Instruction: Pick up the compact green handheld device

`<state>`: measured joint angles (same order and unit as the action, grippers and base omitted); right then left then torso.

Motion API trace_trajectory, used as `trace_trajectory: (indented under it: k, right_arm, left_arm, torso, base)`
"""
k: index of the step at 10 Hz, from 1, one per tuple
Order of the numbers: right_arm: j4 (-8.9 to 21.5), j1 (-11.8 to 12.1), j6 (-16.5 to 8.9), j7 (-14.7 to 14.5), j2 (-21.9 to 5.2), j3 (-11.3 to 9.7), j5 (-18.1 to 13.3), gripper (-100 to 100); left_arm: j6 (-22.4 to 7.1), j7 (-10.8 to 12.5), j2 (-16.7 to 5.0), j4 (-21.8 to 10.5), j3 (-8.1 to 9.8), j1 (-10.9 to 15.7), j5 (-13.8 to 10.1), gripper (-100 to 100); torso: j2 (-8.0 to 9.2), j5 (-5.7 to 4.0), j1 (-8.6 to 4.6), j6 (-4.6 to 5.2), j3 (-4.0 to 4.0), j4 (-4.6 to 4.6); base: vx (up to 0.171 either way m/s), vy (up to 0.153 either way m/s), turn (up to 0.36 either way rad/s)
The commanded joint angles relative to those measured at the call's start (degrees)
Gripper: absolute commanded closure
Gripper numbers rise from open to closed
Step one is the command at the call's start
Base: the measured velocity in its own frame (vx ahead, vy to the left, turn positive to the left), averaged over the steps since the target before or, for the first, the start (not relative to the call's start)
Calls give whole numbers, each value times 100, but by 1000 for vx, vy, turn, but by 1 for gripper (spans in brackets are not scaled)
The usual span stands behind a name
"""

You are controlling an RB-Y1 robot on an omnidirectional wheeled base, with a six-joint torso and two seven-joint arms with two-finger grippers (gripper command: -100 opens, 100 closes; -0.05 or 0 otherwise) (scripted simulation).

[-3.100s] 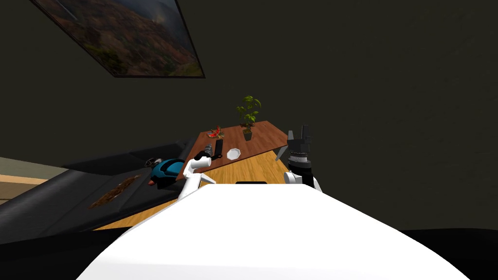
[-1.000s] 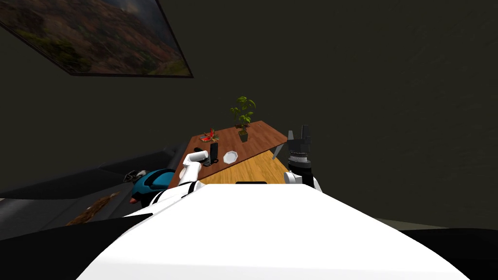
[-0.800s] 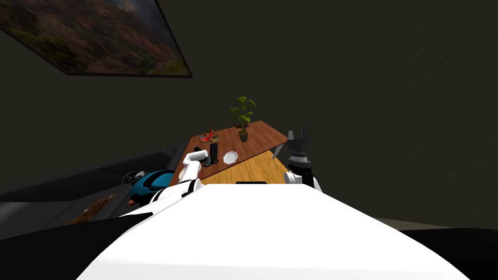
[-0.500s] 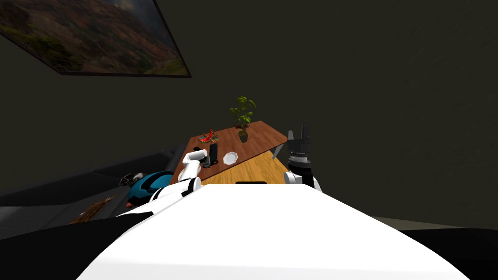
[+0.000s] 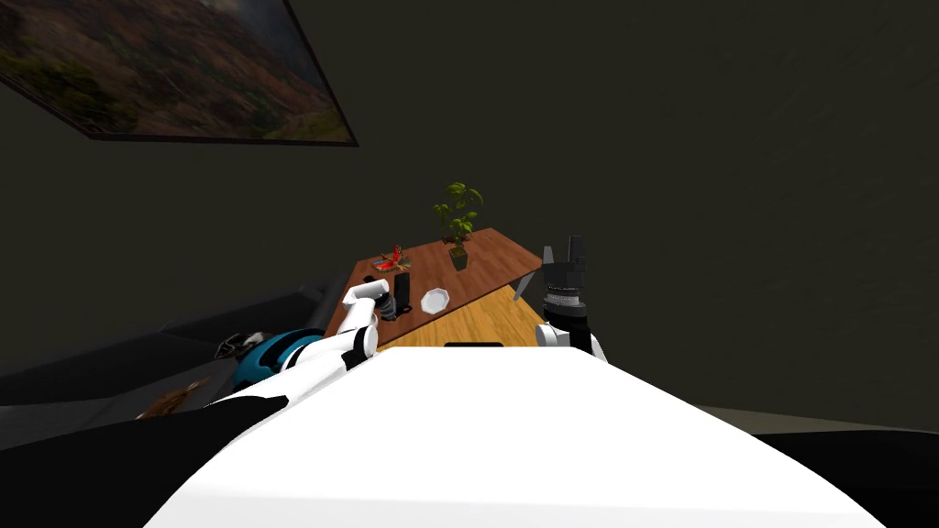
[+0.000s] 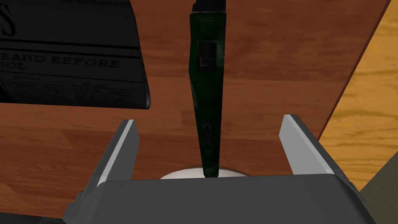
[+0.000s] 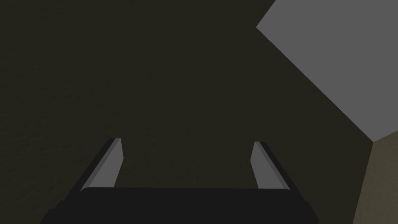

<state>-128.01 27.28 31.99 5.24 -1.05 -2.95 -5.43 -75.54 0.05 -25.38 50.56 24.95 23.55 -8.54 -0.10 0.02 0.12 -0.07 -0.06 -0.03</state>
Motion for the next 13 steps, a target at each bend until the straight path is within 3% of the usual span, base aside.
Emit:
trace_trajectory:
  k: [1,3,4,5,6,7,9,10,11,12,13]
  right_arm:
    - [0,0,0,0,0,0,0,0]
    - [0,0,0,0,0,0,0,0]
    - [0,0,0,0,0,0,0,0]
    - [0,0,0,0,0,0,0,0]
    - [0,0,0,0,0,0,0,0]
    - [0,-1,0,0,0,-1,0,0]
    - [0,-1,0,0,1,-1,0,0]
    - [0,-1,0,0,1,-1,0,0]
    - [0,-1,0,0,1,0,0,0]
    - [0,-1,0,0,1,-1,0,0]
    - [0,0,0,0,0,0,0,0]
  left_arm:
    - [-211,-43,-85,-250,55,135,-28,-100]
    - [-391,-73,-157,-446,100,236,-47,-100]
    - [-314,-70,-136,-393,88,199,-44,-100]
    - [-336,-71,-139,-401,90,203,-45,0]
    - [-163,-74,-311,-646,-71,175,-325,-100]
    - [-163,-74,-311,-646,-71,175,-325,-100]
    - [177,-80,-657,-1034,-395,120,-735,-100]
    - [177,-80,-657,-1138,-395,120,-886,-100]
    - [347,-83,-830,-1333,-556,92,-1070,-100]
    - [347,-83,-830,-1385,-556,92,-1166,-100]
    - [517,-85,-1003,-1563,-718,64,-1374,-100]
  torso:
    - [0,0,0,0,0,0]
    - [2,0,2,0,1,0]
    - [2,0,1,0,1,0]
    - [6,0,-5,0,3,1]
    - [10,-2,-10,0,5,2]
    - [15,-3,-15,3,8,3]
    - [20,-4,-18,3,11,4]
    - [23,-4,-21,2,13,5]
    - [22,-4,-17,-1,13,5]
    - [21,-4,-18,2,12,5]
    - [20,-3,-15,-1,12,4]
  base:
    - [26,27,-26]
    - [24,34,-20]
    - [11,14,-5]
    - [0,0,0]
    - [-13,-11,-170]
    - [-16,-8,-85]
    - [-25,-22,-191]
    - [-23,-14,-72]
    - [-19,-17,-160]
    - [-17,-9,-79]
    - [-22,-15,-132]
